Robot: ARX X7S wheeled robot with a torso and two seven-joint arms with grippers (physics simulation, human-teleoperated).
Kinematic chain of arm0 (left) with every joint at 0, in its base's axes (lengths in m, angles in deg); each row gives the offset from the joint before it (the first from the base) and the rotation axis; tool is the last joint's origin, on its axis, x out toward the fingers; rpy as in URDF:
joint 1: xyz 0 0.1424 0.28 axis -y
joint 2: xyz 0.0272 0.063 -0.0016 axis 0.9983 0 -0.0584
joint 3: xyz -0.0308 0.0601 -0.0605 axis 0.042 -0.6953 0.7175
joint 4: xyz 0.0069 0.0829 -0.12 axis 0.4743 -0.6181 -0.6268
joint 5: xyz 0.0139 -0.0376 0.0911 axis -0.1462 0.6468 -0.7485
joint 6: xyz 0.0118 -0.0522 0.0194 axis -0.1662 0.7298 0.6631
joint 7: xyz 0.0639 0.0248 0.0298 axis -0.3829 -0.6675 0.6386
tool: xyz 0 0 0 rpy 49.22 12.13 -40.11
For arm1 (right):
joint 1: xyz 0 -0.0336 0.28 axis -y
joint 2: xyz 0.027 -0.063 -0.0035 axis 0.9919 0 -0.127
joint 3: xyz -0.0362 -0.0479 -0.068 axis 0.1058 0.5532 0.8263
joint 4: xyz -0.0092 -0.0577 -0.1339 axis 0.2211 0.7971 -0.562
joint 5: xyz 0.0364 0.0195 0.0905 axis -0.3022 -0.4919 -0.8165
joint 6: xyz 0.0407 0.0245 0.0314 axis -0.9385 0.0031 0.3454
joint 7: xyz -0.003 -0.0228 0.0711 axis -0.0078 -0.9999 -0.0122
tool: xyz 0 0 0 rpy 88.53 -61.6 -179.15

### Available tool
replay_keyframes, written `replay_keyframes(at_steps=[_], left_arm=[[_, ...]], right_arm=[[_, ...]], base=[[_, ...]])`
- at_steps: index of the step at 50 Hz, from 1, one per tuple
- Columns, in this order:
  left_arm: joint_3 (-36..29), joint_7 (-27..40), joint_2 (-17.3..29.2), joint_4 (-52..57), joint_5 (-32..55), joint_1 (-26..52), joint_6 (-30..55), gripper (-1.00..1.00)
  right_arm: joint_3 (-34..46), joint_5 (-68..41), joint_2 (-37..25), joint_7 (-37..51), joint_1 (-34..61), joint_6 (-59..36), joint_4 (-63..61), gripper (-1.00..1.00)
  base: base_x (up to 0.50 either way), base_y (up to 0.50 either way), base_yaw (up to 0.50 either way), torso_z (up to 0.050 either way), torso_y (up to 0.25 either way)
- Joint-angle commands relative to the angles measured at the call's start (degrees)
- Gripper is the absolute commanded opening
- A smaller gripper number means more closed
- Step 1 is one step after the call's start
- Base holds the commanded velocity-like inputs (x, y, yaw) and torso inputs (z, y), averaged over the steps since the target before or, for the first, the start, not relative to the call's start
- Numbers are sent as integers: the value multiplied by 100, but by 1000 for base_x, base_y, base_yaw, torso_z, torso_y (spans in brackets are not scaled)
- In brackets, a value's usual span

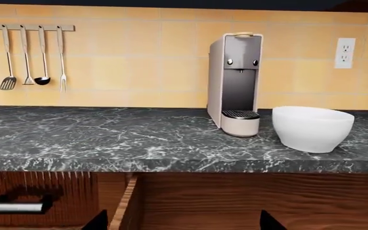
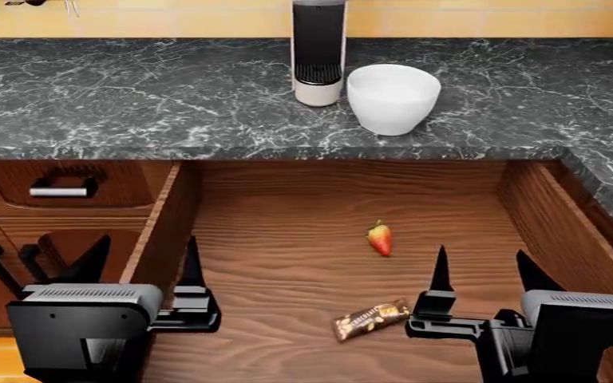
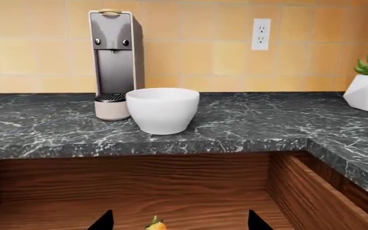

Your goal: Place the bar in the bowl and close the drawer.

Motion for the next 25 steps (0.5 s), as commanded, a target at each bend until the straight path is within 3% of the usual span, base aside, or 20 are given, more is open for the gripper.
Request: replay_keyframes(at_steps=[1, 5, 10, 15, 18, 20, 23, 25], left_arm=[[2, 43, 40, 22, 62, 12, 19, 100], [-8, 54, 51, 3, 72, 9, 7, 100], [32, 56, 69, 6, 178, 49, 105, 100], [321, 89, 203, 462, 585, 249, 664, 100], [1095, 239, 289, 922, 1748, 900, 1902, 100], [1459, 1201, 900, 958, 3350, 1357, 2161, 100], [1586, 2818, 1979, 953, 5724, 2115, 2059, 100], [1565, 3556, 2537, 856, 7046, 2697, 1926, 100]], right_arm=[[4, -52, -31, 55, 11, -26, -28, 100], [53, -23, -57, 55, -22, 54, -4, 100], [166, 2, -138, 41, -38, 31, -86, 100], [-25, -570, -363, 358, 108, -773, -879, 100], [505, -3044, -2531, 2798, 572, 117, -882, 100], [1366, -4308, -3901, 4186, 1117, 1180, -882, 100], [3515, -5034, -5733, 5077, 2794, 2937, -883, 100], [4977, -5576, -6371, 5018, 4440, 3481, -883, 100]], base=[[-4, -500, 0, 0, 0], [-5, -439, 0, 0, 0], [0, 0, 0, 0, 0], [0, 0, 0, 0, 0], [0, 0, 0, 0, 0], [0, 0, 0, 0, 0], [0, 0, 0, 0, 0], [0, 0, 0, 0, 0]])
